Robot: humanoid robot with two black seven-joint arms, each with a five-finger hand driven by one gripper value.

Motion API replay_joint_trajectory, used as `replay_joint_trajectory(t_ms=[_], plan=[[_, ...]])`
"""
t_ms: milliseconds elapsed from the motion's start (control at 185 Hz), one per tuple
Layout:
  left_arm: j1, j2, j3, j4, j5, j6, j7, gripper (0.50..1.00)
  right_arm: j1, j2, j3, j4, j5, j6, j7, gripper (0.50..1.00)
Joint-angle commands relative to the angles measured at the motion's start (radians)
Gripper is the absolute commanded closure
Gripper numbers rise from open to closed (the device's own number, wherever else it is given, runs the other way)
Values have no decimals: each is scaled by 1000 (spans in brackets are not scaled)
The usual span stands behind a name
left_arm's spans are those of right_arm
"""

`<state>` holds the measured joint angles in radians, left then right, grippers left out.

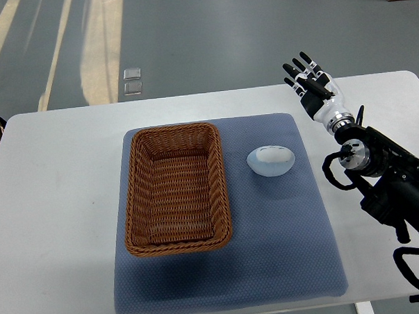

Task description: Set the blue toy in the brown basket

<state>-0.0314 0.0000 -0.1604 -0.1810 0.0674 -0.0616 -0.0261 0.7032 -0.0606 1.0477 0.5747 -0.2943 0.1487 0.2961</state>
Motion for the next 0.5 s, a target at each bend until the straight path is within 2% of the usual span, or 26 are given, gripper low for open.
replay_joint_trajectory(t_ms=[0, 292, 492], plan=[[1, 0, 1, 0, 0, -1, -2, 500, 1, -2, 0, -3, 1, -1, 0, 587], [1, 0, 1, 0, -1, 0, -2, 500, 1, -1, 2, -4, 1, 0, 0, 587], [1, 0, -2, 41, -1, 11, -2, 500, 1, -2, 0, -4, 3, 0, 0, 589]])
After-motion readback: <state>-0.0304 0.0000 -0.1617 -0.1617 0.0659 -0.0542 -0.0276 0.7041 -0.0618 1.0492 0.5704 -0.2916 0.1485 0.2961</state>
